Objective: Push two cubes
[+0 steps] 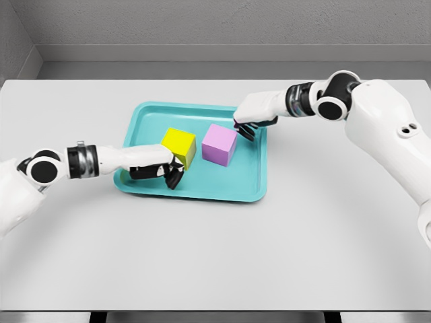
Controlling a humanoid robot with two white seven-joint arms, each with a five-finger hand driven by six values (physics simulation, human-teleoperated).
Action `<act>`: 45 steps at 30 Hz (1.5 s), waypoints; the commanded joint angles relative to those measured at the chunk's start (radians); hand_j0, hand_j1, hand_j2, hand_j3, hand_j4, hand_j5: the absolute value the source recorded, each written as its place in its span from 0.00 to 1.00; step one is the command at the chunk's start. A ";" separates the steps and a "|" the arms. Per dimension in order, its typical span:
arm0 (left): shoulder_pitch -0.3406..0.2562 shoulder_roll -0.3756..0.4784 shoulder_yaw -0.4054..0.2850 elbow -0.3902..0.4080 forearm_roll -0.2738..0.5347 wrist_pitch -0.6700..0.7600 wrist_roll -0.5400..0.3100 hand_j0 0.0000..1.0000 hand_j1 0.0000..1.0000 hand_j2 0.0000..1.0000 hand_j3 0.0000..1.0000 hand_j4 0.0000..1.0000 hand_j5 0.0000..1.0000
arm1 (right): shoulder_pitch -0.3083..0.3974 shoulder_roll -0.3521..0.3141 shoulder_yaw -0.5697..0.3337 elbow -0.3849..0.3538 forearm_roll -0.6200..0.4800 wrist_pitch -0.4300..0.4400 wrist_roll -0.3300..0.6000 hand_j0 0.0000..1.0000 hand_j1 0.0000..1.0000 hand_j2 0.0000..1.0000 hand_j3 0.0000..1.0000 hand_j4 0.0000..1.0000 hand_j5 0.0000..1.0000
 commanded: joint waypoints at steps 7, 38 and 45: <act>-0.015 -0.030 0.000 0.044 0.004 0.002 0.000 0.16 0.16 0.16 0.16 0.16 0.16 | -0.003 -0.018 0.018 -0.029 -0.005 -0.040 -0.014 0.24 0.24 0.24 0.24 0.24 0.24; -0.049 -0.073 0.010 0.073 -0.039 0.002 0.000 0.16 0.16 0.16 0.16 0.16 0.16 | 0.100 -0.291 -0.326 -0.010 -0.010 -0.040 -0.014 1.00 1.00 1.00 1.00 1.00 1.00; -0.038 0.127 0.037 -0.160 0.100 0.002 0.000 0.17 0.17 0.17 0.17 0.17 0.17 | 0.094 -0.322 -0.324 -0.012 -0.012 -0.040 -0.014 1.00 1.00 1.00 1.00 1.00 1.00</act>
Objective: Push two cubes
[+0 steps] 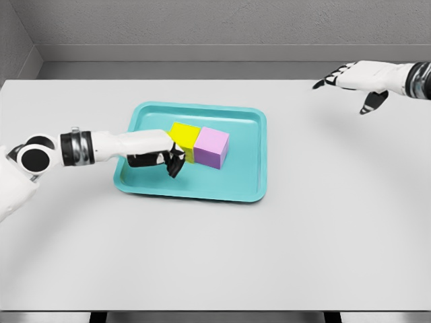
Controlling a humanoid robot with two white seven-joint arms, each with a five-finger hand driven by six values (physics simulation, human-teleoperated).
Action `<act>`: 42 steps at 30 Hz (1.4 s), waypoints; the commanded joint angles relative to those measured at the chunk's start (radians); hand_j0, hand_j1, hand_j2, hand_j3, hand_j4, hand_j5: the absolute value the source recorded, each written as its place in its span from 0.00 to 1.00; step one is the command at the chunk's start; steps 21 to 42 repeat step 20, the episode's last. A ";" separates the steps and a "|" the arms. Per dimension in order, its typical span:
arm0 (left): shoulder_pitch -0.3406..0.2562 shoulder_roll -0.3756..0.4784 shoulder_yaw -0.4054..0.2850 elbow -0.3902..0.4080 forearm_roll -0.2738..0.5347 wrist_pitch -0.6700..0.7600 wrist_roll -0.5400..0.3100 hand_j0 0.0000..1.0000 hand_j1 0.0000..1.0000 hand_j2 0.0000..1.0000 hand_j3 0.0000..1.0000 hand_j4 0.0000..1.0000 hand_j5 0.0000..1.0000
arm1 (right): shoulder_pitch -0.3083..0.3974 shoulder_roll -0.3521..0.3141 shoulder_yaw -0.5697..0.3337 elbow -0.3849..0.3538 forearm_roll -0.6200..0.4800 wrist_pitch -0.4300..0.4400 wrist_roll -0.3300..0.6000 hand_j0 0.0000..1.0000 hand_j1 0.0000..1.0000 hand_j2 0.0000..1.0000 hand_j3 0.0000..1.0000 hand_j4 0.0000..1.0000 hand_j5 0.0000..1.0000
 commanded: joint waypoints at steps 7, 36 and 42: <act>-0.003 0.022 0.178 0.219 0.128 0.002 0.000 0.46 0.46 0.46 0.46 0.46 0.46 | 0.005 -0.066 0.007 -0.001 -0.009 0.003 0.000 1.00 1.00 1.00 1.00 1.00 1.00; -0.012 -0.089 0.445 0.596 0.116 0.002 0.000 1.00 1.00 1.00 1.00 1.00 1.00 | 0.041 -0.068 0.005 -0.006 -0.009 0.003 0.000 1.00 1.00 1.00 1.00 1.00 1.00; -0.012 -0.089 0.445 0.596 0.116 0.002 0.000 1.00 1.00 1.00 1.00 1.00 1.00 | 0.041 -0.068 0.005 -0.006 -0.009 0.003 0.000 1.00 1.00 1.00 1.00 1.00 1.00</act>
